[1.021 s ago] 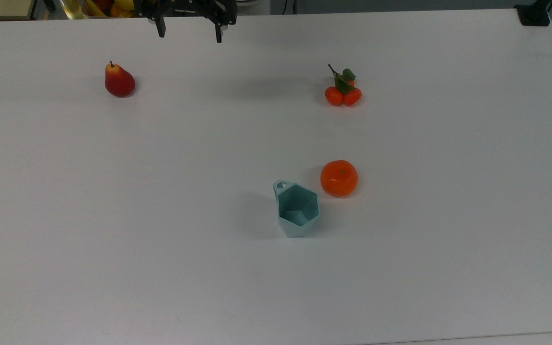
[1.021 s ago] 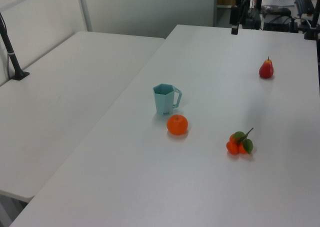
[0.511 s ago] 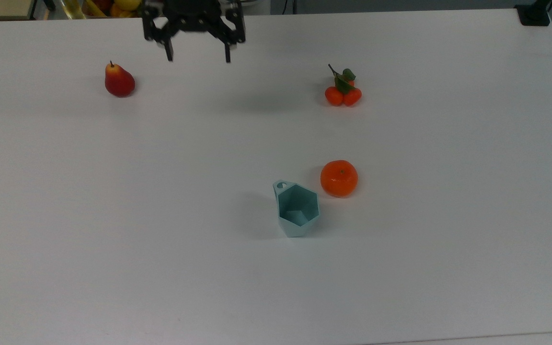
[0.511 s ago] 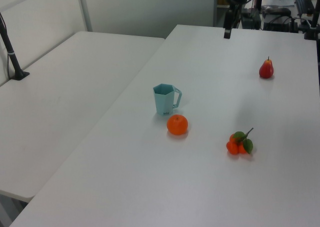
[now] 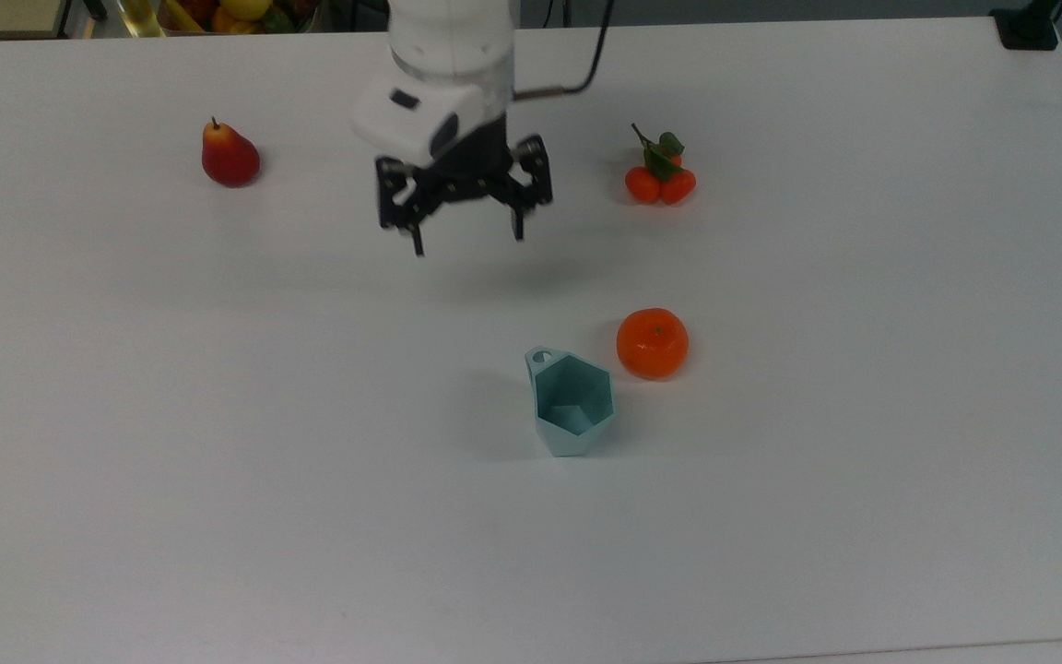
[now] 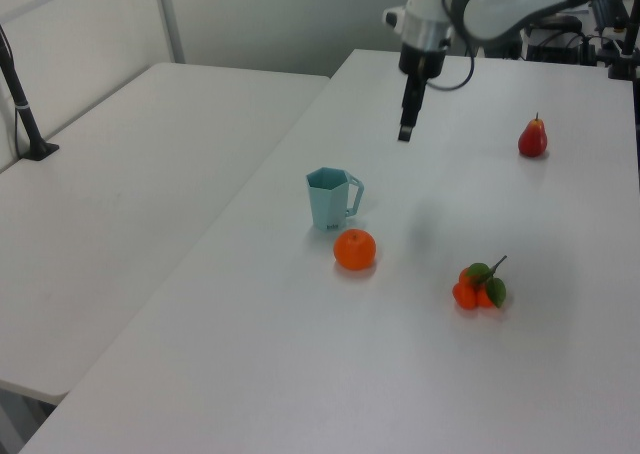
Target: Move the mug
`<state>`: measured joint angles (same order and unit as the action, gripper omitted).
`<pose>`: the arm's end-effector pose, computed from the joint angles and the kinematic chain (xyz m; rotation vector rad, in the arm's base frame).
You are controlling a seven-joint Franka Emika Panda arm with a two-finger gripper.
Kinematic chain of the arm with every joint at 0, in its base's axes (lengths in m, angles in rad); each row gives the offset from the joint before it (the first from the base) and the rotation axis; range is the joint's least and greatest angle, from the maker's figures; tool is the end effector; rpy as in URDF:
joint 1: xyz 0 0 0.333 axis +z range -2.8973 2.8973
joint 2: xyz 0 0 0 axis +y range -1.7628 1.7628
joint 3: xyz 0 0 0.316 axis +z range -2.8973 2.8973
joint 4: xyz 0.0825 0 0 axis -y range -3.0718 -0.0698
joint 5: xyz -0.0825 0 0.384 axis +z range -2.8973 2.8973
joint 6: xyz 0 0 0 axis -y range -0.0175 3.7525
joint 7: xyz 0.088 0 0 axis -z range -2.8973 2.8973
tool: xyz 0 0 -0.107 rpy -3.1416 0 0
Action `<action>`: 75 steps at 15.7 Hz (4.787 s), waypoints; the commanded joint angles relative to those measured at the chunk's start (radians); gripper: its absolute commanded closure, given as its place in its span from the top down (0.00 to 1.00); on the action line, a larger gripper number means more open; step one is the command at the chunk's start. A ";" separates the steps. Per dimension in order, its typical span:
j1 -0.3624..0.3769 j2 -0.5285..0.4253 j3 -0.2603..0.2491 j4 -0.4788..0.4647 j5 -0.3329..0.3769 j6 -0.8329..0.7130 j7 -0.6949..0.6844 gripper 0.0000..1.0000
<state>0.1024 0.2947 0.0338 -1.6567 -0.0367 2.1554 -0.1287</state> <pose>0.6601 0.0867 0.4585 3.0729 0.4323 0.3181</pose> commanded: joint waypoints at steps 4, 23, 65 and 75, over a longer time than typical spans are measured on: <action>0.046 0.145 -0.005 0.017 -0.006 0.245 -0.014 1.00; 0.079 0.265 -0.005 0.028 -0.006 0.439 0.047 0.04; -0.040 -0.212 -0.011 -0.103 -0.052 -0.187 0.327 1.00; -0.072 -0.229 -0.019 0.127 -0.020 -0.520 0.219 1.00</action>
<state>0.0503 0.0759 0.0218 -1.5616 -0.0776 1.6748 0.1293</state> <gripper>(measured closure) 0.000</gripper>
